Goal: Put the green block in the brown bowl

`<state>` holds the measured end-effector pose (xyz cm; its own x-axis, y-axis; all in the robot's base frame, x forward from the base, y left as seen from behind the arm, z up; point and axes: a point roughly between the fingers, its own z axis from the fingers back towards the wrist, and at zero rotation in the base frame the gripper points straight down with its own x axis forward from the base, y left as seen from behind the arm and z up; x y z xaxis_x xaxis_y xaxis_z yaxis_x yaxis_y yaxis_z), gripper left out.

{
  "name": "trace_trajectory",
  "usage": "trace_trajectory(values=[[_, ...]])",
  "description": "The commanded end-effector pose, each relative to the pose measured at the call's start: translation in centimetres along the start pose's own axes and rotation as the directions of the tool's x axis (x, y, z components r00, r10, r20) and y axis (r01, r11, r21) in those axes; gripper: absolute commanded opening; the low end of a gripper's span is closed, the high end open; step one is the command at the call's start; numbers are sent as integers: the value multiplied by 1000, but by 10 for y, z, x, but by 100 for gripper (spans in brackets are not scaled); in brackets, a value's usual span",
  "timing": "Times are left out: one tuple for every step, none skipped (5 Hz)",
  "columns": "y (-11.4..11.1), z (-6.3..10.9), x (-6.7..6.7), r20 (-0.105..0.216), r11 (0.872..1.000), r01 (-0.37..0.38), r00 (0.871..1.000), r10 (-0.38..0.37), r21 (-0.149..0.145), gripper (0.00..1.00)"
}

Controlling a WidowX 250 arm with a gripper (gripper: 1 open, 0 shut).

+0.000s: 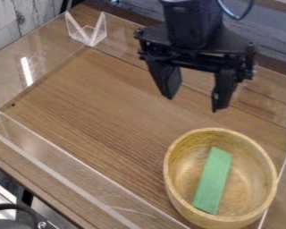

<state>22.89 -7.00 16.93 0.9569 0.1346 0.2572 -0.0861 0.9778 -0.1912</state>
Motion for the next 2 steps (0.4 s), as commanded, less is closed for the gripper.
trace_trajectory(values=[[5, -7, 2, 30, 1000, -24, 999, 23, 10, 100], [6, -15, 2, 14, 1000, 2, 1000, -2, 13, 100]])
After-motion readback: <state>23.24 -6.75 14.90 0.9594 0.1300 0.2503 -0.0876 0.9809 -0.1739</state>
